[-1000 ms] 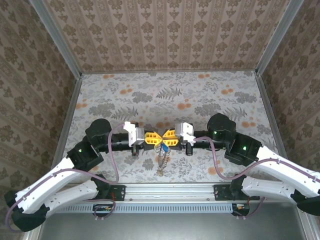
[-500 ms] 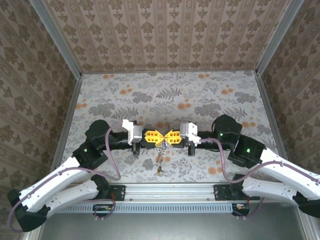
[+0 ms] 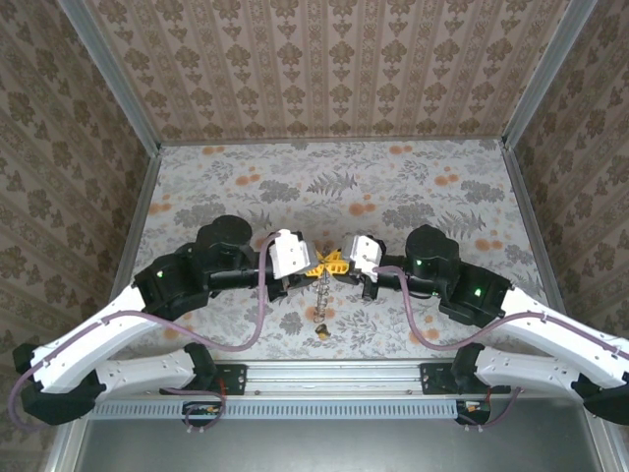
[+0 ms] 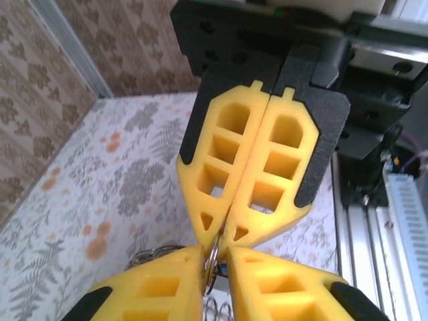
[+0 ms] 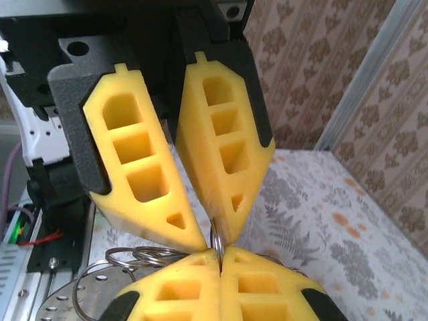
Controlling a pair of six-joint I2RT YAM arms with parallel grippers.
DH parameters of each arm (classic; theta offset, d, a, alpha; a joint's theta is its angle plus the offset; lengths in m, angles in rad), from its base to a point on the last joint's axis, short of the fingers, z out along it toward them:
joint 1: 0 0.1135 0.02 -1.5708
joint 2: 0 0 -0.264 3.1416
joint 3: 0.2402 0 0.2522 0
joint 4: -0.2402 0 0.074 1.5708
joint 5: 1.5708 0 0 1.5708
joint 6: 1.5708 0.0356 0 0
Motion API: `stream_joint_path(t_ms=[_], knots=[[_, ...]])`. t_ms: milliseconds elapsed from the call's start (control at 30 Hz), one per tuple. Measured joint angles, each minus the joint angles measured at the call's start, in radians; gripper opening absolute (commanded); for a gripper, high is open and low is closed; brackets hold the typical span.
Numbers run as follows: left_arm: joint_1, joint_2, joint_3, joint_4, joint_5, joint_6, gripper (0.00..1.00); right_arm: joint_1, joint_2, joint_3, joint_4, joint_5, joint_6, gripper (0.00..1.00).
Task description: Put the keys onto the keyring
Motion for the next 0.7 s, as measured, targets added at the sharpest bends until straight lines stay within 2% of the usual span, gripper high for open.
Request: stream_joint_path(t_ms=[67,267,333,467,700], knots=[[-0.001,0.012,0.001,-0.024,-0.017,0.017,0.00,-0.001,0.008,0.000,-0.026,0.002,-0.001,0.00],[-0.005,0.021,0.002,-0.055,-0.031,0.040,0.00,-0.003,0.025,0.000,-0.051,0.000,-0.004,0.00],[-0.005,0.008,-0.006,-0.050,-0.019,0.040,0.00,-0.003,0.025,0.000,-0.048,-0.012,-0.004,0.09],[-0.005,-0.059,-0.065,0.004,0.042,0.036,0.00,-0.002,0.025,0.000,-0.031,-0.079,-0.005,0.18],[0.018,-0.161,-0.148,0.118,0.188,0.001,0.00,0.002,0.016,0.000,0.026,-0.203,-0.007,0.19]])
